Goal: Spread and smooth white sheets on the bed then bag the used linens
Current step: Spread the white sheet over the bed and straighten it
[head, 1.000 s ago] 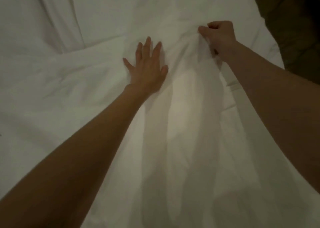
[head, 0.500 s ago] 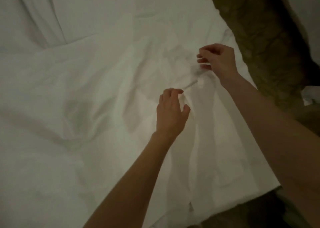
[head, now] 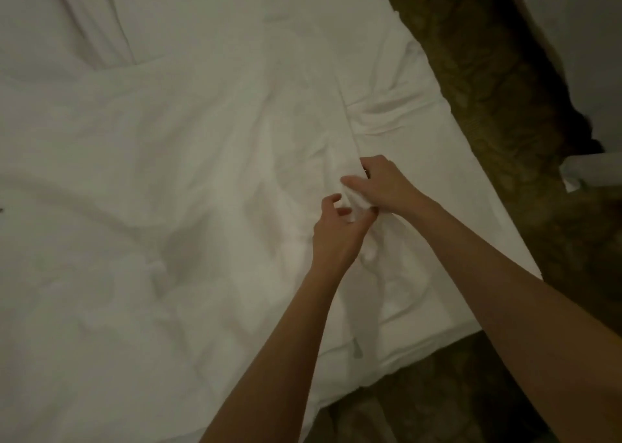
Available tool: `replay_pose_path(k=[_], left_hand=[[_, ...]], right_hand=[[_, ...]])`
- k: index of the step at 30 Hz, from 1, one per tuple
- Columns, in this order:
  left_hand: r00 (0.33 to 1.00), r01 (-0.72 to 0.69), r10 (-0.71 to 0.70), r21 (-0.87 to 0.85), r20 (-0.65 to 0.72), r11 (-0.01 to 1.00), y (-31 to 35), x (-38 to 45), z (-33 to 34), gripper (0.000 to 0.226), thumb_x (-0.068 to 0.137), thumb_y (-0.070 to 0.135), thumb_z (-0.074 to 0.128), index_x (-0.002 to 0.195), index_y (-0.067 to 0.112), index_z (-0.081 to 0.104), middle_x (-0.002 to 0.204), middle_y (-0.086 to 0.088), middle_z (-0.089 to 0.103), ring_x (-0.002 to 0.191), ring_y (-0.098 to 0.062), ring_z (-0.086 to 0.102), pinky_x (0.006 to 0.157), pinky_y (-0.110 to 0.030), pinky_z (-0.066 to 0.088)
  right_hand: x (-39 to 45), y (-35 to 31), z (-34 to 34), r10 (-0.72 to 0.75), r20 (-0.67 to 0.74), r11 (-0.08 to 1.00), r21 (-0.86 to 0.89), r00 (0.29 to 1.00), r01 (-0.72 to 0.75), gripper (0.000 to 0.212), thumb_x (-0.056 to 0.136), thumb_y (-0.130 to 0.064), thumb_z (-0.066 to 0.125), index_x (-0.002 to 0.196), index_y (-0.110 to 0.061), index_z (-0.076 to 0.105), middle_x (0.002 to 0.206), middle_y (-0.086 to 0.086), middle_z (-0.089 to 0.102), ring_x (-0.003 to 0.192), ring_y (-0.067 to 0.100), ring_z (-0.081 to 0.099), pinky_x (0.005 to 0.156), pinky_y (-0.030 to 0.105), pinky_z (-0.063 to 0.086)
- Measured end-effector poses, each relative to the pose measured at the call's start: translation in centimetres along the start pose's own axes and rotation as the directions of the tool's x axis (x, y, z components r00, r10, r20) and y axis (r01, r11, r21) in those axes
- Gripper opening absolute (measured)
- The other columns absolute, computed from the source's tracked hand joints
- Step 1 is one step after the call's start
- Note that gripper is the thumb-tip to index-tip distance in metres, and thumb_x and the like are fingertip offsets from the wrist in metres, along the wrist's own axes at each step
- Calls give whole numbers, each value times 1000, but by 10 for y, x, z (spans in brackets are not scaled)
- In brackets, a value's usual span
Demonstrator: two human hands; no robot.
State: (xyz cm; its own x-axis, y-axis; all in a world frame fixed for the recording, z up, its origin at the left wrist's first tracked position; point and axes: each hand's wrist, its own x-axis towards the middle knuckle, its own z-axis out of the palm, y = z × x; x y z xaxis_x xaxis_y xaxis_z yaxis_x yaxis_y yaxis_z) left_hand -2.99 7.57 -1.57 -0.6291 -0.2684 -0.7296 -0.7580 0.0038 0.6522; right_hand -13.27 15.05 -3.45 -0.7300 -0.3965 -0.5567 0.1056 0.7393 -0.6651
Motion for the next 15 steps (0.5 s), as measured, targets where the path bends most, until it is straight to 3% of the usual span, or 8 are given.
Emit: replay_pose_path(k=[2,5,10,12,15], left_hand=[[1000,7,-6,-46,16,999,0,-7,-10,64,86,41,67,139,23,38,121,5,56,107,-14,57,92,-39,53],[1000,12,-10,-168,17,986,-7,-21,-36,48,83,38,66,124,21,48,113,3,60,100,-16,61,87,-46,56],[992,-28,-6,-275,-123,961,-35,-48,-106,35,79,26,46,110,17,57,107,-8,66,100,-27,64,90,-50,53],[983,-35,-17,-283,-180,958,-56,-62,-139,38,81,18,47,116,9,55,110,-12,65,102,-30,63,92,-46,53],[968,-64,-15,-302,-250,951,-93,-84,-188,20,89,5,47,104,11,57,99,-7,65,87,-22,62,78,-35,51]], right_hand=[[-7,-21,11,-30,56,999,21,998,29,9,94,-23,58,88,-16,59,79,-4,62,65,6,56,57,18,41],[-17,-55,33,-86,108,995,68,990,79,10,97,-23,55,95,-13,57,79,-4,60,62,7,56,59,20,42],[-36,-111,97,-160,142,983,108,977,145,22,97,-21,52,101,0,56,84,14,61,73,26,60,70,38,50],[-45,-135,130,-194,148,976,124,970,176,18,97,-19,51,104,-3,57,87,11,64,73,27,63,64,32,52],[-61,-168,185,-250,169,964,134,954,229,14,99,-17,48,109,-14,57,85,-7,62,71,9,60,57,16,44]])
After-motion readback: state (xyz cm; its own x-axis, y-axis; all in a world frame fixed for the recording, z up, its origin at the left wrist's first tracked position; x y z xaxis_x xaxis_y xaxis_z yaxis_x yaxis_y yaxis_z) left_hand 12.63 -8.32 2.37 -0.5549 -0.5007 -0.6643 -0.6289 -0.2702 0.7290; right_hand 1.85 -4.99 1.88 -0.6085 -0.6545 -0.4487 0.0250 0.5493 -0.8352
